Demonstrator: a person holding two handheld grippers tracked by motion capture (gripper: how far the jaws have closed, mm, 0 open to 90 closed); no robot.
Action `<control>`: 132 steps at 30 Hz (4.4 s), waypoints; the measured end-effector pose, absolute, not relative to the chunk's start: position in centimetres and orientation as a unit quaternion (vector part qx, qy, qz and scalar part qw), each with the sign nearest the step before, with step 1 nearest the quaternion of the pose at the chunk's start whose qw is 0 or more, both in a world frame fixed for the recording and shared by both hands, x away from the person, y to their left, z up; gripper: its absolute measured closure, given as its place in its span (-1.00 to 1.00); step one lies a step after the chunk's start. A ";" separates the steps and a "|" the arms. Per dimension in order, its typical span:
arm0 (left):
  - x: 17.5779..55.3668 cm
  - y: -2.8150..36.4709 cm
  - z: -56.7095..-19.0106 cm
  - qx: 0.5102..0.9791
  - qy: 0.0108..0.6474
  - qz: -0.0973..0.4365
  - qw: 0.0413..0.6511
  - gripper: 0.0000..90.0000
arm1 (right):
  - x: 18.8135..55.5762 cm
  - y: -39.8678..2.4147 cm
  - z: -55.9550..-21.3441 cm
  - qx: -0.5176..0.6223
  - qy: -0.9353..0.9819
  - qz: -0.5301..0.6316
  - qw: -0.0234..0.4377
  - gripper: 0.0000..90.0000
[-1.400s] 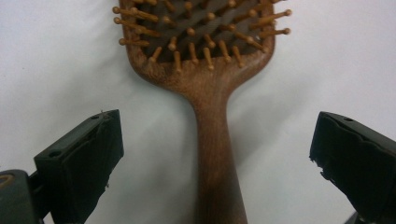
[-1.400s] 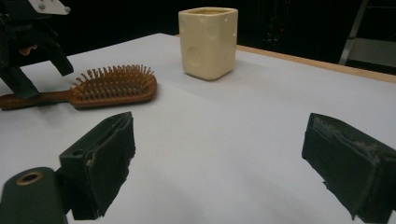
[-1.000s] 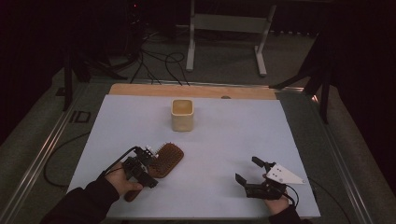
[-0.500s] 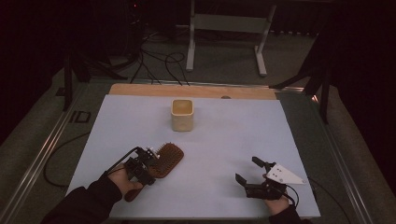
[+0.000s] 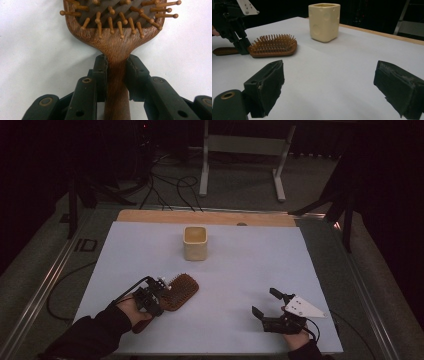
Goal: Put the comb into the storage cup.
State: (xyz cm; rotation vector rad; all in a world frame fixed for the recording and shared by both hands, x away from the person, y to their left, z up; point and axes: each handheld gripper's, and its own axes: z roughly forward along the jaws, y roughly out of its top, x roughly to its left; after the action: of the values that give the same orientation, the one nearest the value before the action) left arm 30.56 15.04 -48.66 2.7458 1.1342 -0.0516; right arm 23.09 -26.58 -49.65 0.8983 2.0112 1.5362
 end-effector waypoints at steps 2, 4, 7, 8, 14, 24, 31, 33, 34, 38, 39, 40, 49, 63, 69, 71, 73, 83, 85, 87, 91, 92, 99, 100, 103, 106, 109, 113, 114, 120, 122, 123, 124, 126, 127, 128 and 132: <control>30.5 15.1 -48.7 0.920 0.381 -0.018 0.089 0.63 | 23.1 -26.6 -49.7 0.328 0.729 0.557 0.225 -0.79; 30.5 15.3 -48.7 0.921 0.379 -0.017 0.093 0.64 | 23.1 -26.6 -49.7 0.329 0.728 0.557 0.224 -0.79; 30.5 15.5 -48.7 0.921 0.377 -0.020 0.100 0.65 | 23.2 -26.6 -49.7 0.329 0.729 0.557 0.224 -0.79; 30.4 15.6 -48.6 0.920 0.377 -0.019 0.105 0.65 | 23.1 -26.6 -49.7 0.329 0.729 0.557 0.224 -0.79; 29.9 15.9 -48.7 0.919 0.369 -0.002 0.135 0.65 | 23.2 -26.6 -49.7 0.331 0.728 0.557 0.224 -0.79; 29.5 15.6 -47.5 0.910 0.356 0.005 0.211 0.65 | 23.2 -26.7 -49.8 0.331 0.728 0.557 0.224 -0.79; 29.4 16.0 -45.9 0.896 0.355 0.012 0.267 0.65 | 23.2 -26.7 -49.8 0.330 0.728 0.558 0.223 -0.79; 29.4 16.1 -45.5 0.893 0.354 0.019 0.277 0.65 | 23.2 -26.7 -49.8 0.331 0.728 0.558 0.222 -0.79; 29.4 16.2 -45.4 0.892 0.351 0.021 0.284 0.65 | 23.2 -26.7 -49.8 0.331 0.728 0.558 0.222 -0.79; 29.3 16.5 -44.9 0.883 0.354 0.030 0.307 0.65 | 23.2 -26.6 -49.8 0.330 0.728 0.558 0.222 -0.79; 29.2 16.5 -44.8 0.881 0.356 0.032 0.310 0.65 | 23.2 -26.6 -49.8 0.329 0.729 0.558 0.223 -0.79; 29.2 16.5 -44.8 0.880 0.355 0.032 0.315 0.65 | 23.3 -26.6 -49.8 0.328 0.729 0.558 0.223 -0.79; 29.2 16.6 -45.0 0.863 0.357 0.050 0.354 0.65 | 23.3 -26.5 -49.8 0.330 0.729 0.557 0.221 -0.79; 29.4 15.4 -44.7 0.838 0.328 0.061 0.431 0.65 | 23.3 -26.4 -49.8 0.331 0.731 0.556 0.219 -0.79; 29.6 14.4 -45.2 0.831 0.318 0.066 0.451 0.65 | 23.3 -26.2 -49.8 0.328 0.733 0.554 0.219 -0.79; 29.7 14.2 -45.5 0.830 0.316 0.067 0.454 0.65 | 23.3 -26.2 -49.8 0.328 0.733 0.555 0.217 -0.79; 29.6 14.0 -45.7 0.829 0.314 0.073 0.457 0.65 | 23.3 -26.2 -49.8 0.330 0.733 0.555 0.215 -0.79; 29.2 13.7 -46.0 0.819 0.302 0.087 0.481 0.65 | 23.2 -25.5 -49.3 0.335 0.735 0.550 0.215 -0.79; 29.1 13.5 -46.1 0.819 0.300 0.093 0.480 0.65 | 23.2 -25.3 -49.0 0.336 0.734 0.550 0.212 -0.79; 29.0 13.5 -46.3 0.819 0.296 0.093 0.483 0.65 | 23.1 -25.1 -48.8 0.334 0.735 0.551 0.212 -0.79; 28.7 13.4 -46.5 0.817 0.292 0.098 0.487 0.65 | 22.9 -24.8 -48.2 0.333 0.735 0.553 0.207 -0.79; 28.7 13.5 -46.5 0.817 0.292 0.098 0.488 0.65 | 22.9 -24.7 -48.0 0.332 0.734 0.555 0.207 -0.79; 28.5 13.6 -46.9 0.813 0.290 0.090 0.497 0.65 | 22.5 -24.1 -45.8 0.345 0.724 0.567 0.187 -0.79; 28.5 13.6 -46.9 0.813 0.289 0.092 0.496 0.65 | 22.4 -24.0 -45.4 0.346 0.723 0.568 0.187 -0.79; 28.5 13.6 -47.0 0.813 0.286 0.091 0.498 0.65 | 22.4 -23.7 -44.7 0.347 0.723 0.568 0.186 -0.79; 28.5 13.6 -46.9 0.814 0.284 0.094 0.498 0.65 | 22.5 -22.8 -43.6 0.334 0.728 0.570 0.187 -0.79; 28.5 13.8 -46.9 0.810 0.292 0.095 0.500 0.65 | 22.8 -22.2 -42.5 0.324 0.731 0.570 0.188 -0.79; 28.6 14.1 -46.9 0.807 0.297 0.092 0.502 0.65 | 23.5 -21.5 -41.2 0.322 0.731 0.575 0.178 -0.79; 28.6 14.1 -46.9 0.806 0.297 0.092 0.503 0.65 | 23.7 -21.4 -41.0 0.321 0.732 0.575 0.175 -0.79; 28.6 14.1 -46.9 0.806 0.295 0.093 0.504 0.65 | 25.0 -20.3 -39.2 0.314 0.734 0.576 0.174 -0.80; 28.6 14.1 -46.9 0.807 0.294 0.091 0.504 0.65 | 25.4 -19.9 -38.7 0.315 0.736 0.576 0.168 -0.82; 28.6 14.1 -46.9 0.807 0.295 0.090 0.504 0.65 | 25.5 -19.8 -38.5 0.315 0.735 0.576 0.168 -0.82; 28.6 14.1 -47.0 0.807 0.295 0.089 0.504 0.65 | 25.7 -19.6 -38.3 0.314 0.738 0.574 0.167 -0.82; 28.7 14.1 -47.0 0.806 0.296 0.088 0.504 0.65 | 26.0 -19.2 -38.0 0.314 0.738 0.571 0.172 -0.82; 28.7 14.2 -47.0 0.806 0.296 0.088 0.504 0.65 | 26.3 -19.1 -37.8 0.314 0.739 0.571 0.170 -0.83; 28.7 14.2 -47.0 0.806 0.296 0.088 0.504 0.65 | 26.3 -19.1 -37.8 0.314 0.739 0.571 0.170 -0.83; 28.7 14.1 -46.9 0.806 0.295 0.086 0.506 0.65 | 27.1 -18.3 -37.3 0.321 0.736 0.572 0.170 -0.83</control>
State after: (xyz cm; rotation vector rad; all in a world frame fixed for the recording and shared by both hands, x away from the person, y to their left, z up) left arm 28.67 14.15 -46.94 1.9427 0.7120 0.2079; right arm 27.07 -18.27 -37.28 0.9125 2.0896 1.6240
